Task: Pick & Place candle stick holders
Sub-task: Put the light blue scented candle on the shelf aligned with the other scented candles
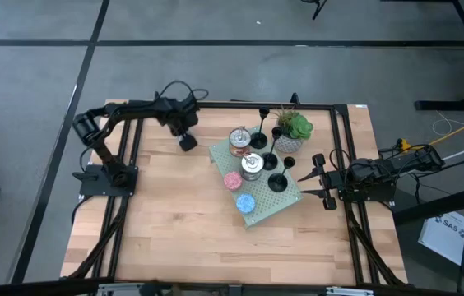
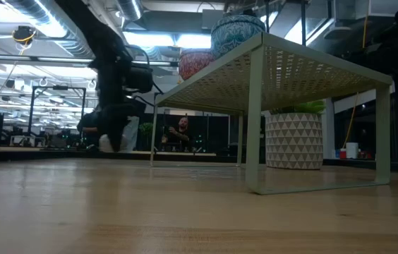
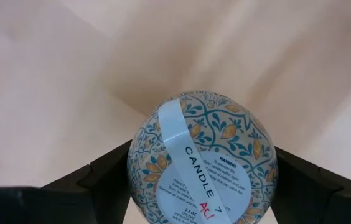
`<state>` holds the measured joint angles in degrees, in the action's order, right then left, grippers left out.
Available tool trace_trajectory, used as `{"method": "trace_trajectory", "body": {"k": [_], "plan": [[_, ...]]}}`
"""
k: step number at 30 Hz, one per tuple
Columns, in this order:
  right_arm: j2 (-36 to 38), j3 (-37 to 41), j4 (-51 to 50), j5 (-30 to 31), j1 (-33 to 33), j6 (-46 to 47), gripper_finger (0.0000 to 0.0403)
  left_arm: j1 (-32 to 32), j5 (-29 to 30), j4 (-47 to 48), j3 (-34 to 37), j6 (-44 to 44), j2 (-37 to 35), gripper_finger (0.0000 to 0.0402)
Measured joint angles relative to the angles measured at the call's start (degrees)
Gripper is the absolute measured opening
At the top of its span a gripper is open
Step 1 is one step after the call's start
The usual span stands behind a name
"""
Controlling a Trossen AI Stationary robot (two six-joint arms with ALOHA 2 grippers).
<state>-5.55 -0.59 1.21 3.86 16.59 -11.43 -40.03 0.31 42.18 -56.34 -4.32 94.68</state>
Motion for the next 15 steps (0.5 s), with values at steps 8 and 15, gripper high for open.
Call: {"method": "trace_trajectory", "body": {"k": [8,15], "plan": [[0.0,0.0,0.0,0.0,0.0,0.0,0.0172,13.2,1.7,-5.0,15.0,14.1,-12.6,0.0293],[0.0,0.0,0.0,0.0,0.0,0.0,0.0172,30.5,3.7,-12.1,21.6,28.7,-24.1,0.0293]]}}
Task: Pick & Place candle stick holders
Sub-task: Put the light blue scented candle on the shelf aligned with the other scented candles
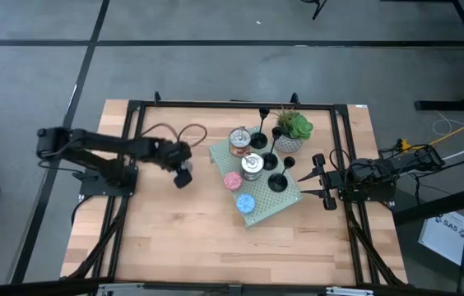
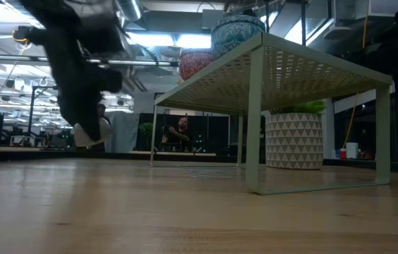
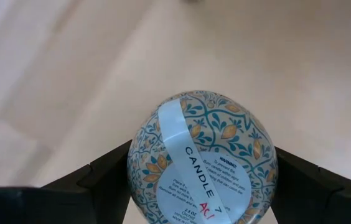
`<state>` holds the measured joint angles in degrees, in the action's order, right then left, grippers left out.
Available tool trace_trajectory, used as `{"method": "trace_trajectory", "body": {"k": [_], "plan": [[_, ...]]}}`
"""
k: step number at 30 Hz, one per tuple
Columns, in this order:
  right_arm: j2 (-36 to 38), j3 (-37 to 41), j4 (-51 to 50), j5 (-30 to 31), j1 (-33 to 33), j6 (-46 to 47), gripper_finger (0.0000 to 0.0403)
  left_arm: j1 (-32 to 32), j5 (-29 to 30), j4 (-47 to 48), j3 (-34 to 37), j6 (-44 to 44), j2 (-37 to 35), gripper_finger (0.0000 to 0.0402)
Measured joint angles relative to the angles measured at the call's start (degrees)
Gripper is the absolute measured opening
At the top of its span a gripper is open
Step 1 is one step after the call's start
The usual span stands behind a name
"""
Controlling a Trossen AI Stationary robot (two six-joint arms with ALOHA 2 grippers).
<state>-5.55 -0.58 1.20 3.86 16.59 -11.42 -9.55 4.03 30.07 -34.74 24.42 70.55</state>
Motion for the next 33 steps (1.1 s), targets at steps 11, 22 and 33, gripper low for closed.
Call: {"method": "trace_trajectory", "body": {"k": [11,22,33], "plan": [[0.0,0.0,0.0,0.0,0.0,0.0,0.0172,30.2,15.7,-15.9,1.6,10.2,-3.1,0.0294],[0.0,0.0,0.0,0.0,0.0,0.0,0.0172,48.1,39.7,-52.3,1.6,3.5,15.6,0.0294],[0.0,0.0,0.0,0.0,0.0,0.0,0.0171,48.6,47.4,-69.8,1.6,10.8,34.0,0.0295]]}}
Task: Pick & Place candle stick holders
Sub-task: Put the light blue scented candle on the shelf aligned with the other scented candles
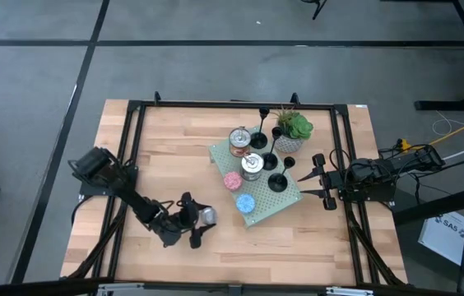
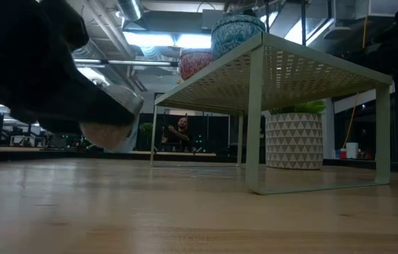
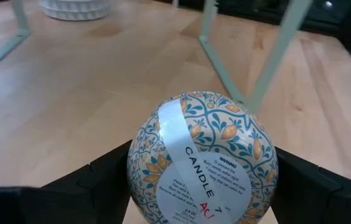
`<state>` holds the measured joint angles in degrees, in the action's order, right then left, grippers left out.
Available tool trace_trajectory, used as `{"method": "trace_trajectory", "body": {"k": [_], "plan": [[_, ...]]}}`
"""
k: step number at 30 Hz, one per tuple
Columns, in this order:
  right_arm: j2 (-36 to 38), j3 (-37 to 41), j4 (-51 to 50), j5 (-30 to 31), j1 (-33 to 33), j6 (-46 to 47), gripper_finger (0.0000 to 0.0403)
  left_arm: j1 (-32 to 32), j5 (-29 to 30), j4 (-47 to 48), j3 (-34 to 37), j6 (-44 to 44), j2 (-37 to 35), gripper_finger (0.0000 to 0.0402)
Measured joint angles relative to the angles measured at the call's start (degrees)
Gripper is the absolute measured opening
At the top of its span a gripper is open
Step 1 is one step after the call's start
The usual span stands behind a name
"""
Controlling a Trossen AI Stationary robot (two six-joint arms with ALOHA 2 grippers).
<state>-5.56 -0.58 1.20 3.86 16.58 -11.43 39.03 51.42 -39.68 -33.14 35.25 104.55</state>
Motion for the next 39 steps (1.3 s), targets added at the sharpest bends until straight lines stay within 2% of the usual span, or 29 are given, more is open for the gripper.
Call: {"method": "trace_trajectory", "body": {"k": [3,11,23,39], "plan": [[0.0,0.0,0.0,0.0,0.0,0.0,0.0171,-0.3,2.0,-2.4,-0.2,-0.9,2.6,0.0295],[0.0,0.0,0.0,0.0,0.0,0.0,0.0171,-1.5,2.1,-3.8,-0.3,-1.9,6.9,0.0302],[0.0,0.0,0.0,0.0,0.0,0.0,0.0171,-1.6,3.0,-4.0,-0.3,-10.2,7.1,0.0314],[0.0,0.0,0.0,0.0,0.0,0.0,0.0171,-1.6,1.1,-5.1,-0.3,-10.5,6.8,0.0314]]}}
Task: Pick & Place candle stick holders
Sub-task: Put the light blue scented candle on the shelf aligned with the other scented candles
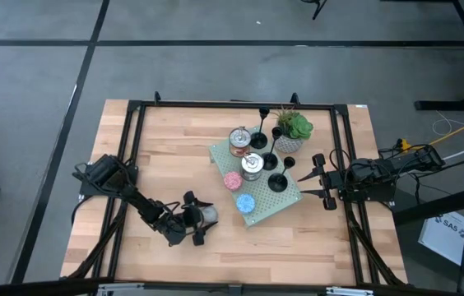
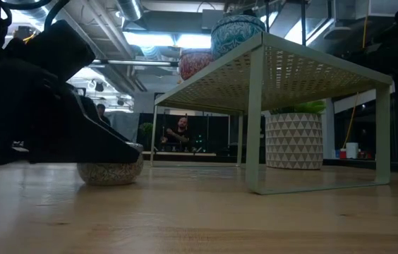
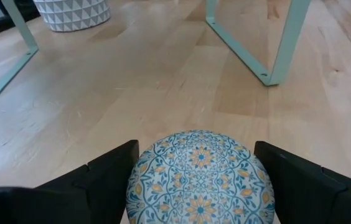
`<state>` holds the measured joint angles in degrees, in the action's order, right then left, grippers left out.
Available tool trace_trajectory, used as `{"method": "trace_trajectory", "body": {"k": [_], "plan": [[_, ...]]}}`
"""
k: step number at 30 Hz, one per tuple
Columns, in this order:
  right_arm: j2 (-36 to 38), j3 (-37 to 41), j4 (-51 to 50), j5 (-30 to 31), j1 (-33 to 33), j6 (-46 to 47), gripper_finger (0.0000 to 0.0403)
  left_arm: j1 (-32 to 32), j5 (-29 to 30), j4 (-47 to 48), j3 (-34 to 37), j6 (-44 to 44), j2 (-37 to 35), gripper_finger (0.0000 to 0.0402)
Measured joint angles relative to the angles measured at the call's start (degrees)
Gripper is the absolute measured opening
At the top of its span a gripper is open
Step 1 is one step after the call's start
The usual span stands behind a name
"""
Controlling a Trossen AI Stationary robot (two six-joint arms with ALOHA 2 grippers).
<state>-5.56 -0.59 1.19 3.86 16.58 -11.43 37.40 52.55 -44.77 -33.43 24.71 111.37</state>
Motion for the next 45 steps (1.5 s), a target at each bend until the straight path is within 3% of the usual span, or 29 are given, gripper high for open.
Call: {"method": "trace_trajectory", "body": {"k": [8,16,24,29,39,45], "plan": [[0.0,0.0,0.0,0.0,0.0,0.0,0.0171,0.5,-0.8,0.8,0.0,2.0,-0.8,0.0311],[0.0,0.0,0.0,0.0,0.0,0.0,0.0172,-1.8,-12.8,16.0,0.0,8.9,-9.2,0.0310],[0.0,0.0,0.0,0.0,0.0,0.0,0.0172,-2.1,-21.6,26.4,0.0,8.6,-14.7,0.0310],[0.0,0.0,0.0,0.0,0.0,0.0,0.0172,-2.2,-21.9,27.7,0.1,8.6,-16.6,0.0310],[0.0,0.0,0.0,0.0,0.0,0.0,0.0172,-4.7,-24.3,30.3,0.0,7.6,-27.0,0.0310],[0.0,0.0,0.0,0.0,0.0,0.0,0.0172,-4.2,-26.9,33.2,0.0,7.5,-28.3,0.0310]]}}
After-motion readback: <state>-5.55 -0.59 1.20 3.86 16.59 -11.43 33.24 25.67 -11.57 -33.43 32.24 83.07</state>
